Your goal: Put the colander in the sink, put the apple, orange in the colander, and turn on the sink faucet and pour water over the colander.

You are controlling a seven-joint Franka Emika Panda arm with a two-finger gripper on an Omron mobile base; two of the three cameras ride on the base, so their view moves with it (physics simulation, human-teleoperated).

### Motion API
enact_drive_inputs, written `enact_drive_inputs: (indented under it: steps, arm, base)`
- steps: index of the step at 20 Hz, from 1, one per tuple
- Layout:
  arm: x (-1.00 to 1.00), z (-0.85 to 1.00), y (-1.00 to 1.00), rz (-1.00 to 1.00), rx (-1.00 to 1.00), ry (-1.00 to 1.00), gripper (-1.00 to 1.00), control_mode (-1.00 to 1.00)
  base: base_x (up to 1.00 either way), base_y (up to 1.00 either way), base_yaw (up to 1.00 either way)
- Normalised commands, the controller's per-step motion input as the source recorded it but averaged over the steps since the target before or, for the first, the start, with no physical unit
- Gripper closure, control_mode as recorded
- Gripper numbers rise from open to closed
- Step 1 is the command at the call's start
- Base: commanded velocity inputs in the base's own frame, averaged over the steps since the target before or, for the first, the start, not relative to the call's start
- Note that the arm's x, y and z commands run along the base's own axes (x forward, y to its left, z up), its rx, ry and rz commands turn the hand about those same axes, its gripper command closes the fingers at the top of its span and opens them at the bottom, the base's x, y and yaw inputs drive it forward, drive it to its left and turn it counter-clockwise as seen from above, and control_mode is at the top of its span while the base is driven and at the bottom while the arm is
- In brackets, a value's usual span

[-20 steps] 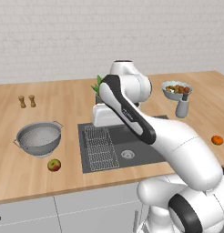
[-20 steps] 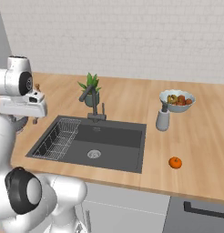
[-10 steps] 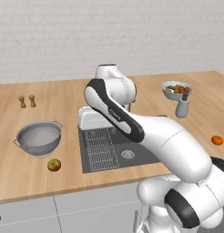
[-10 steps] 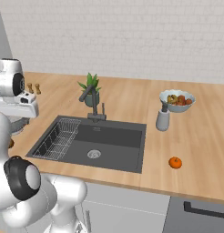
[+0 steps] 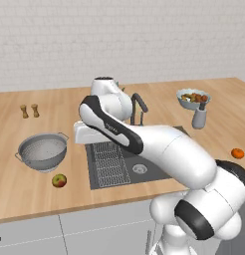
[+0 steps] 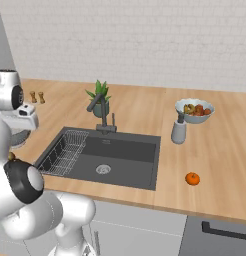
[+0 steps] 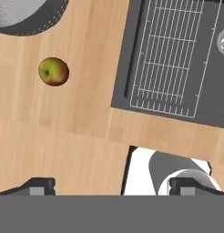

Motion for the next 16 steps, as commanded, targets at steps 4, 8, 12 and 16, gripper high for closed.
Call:
enact_drive_inputs:
  steps: [4, 8, 12, 16]
  arm:
    - [0.72, -0.02, 0.36, 0.00, 0.00, -0.02, -1.00, -1.00]
    - [0.58, -0.08, 0.42, -0.01, 0.01, -0.02, -1.00, -1.00]
    - [0.27, -0.16, 0.42, -0.02, 0.04, 0.00, -1.00, -1.00]
    - [0.08, -0.36, 0.33, -0.02, 0.10, 0.00, -1.00, -1.00]
  base:
    - [0.00, 0.00, 0.00]
    - [0.00, 0.00, 0.00]
    - [0.00, 0.00, 0.00]
    - [0.00, 0.00, 0.00]
